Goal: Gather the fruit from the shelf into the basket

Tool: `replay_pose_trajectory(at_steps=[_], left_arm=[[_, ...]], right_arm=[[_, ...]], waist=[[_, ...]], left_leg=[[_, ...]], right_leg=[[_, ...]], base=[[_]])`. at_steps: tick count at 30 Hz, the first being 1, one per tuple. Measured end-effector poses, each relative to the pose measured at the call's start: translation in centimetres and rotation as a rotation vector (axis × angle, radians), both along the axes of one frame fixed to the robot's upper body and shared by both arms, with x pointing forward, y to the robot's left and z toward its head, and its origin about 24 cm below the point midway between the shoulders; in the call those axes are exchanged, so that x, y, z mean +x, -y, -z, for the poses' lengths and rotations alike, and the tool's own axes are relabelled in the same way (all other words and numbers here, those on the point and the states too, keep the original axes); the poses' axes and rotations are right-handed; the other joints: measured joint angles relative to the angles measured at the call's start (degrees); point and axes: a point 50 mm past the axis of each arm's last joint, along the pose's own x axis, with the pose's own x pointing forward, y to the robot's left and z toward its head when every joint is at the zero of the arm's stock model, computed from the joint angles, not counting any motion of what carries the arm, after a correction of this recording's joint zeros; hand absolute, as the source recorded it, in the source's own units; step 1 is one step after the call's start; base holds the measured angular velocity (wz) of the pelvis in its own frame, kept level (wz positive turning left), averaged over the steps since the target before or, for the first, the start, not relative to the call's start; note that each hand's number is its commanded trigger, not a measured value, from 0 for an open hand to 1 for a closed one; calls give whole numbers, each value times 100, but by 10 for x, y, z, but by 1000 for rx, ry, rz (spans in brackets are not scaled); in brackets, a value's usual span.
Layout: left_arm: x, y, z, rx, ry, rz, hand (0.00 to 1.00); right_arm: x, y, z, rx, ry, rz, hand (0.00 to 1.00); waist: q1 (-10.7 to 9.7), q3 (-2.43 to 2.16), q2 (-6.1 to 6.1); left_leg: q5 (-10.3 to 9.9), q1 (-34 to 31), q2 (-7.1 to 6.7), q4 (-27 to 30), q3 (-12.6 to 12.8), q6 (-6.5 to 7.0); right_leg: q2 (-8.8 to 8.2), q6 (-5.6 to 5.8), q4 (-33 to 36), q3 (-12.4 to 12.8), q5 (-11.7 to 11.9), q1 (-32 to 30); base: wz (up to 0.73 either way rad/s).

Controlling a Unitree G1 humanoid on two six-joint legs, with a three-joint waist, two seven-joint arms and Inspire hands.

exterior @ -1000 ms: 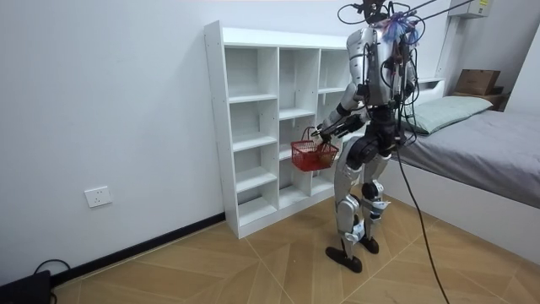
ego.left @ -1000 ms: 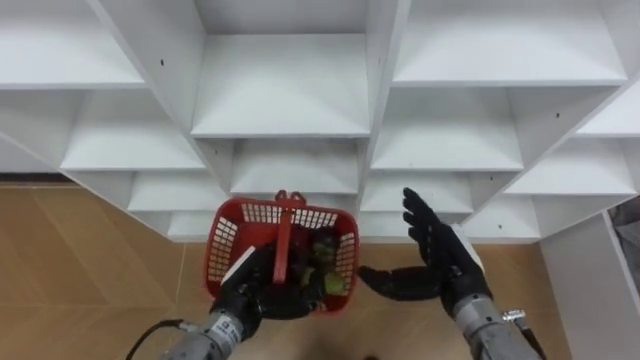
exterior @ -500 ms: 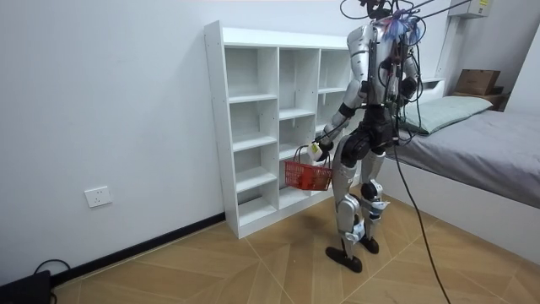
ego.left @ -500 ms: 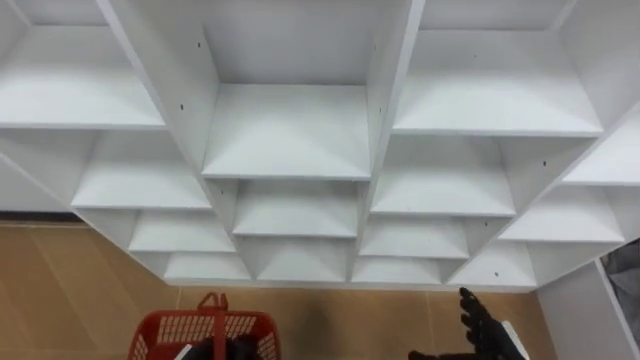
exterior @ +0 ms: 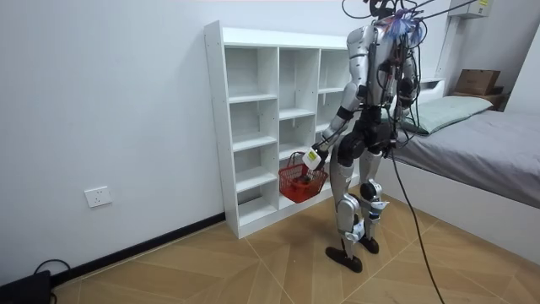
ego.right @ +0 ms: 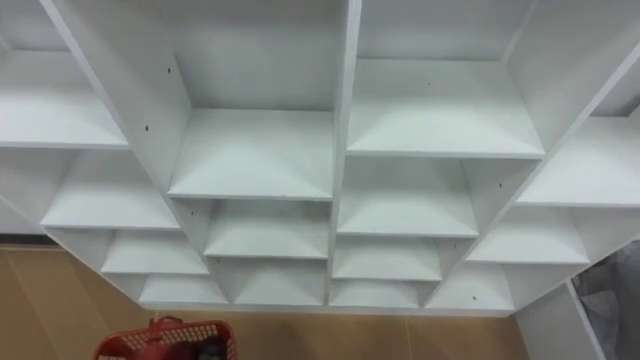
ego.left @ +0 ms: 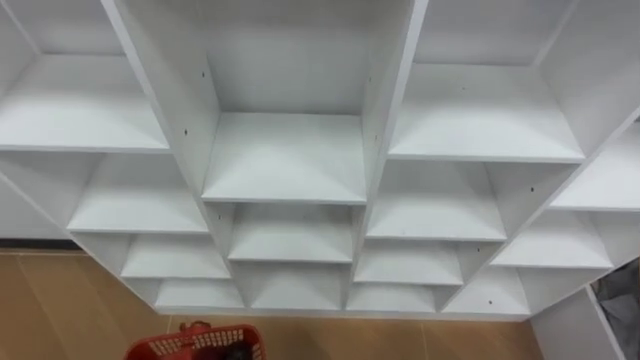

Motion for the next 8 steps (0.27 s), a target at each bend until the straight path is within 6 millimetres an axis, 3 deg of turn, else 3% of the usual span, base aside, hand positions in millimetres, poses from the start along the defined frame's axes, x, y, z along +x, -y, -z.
replay_pose_trajectory(at_steps=[8], left_arm=[[-5, 0, 6, 28, -88, 29, 100]], right_arm=[[-4, 3, 4, 24, -75, 90, 0]], waist=[[-11, 38, 161]], left_leg=[[-38, 264, -7, -10, -12, -5]], right_leg=[[-3, 15, -5, 58, -36, 179]], base=[[-2]])
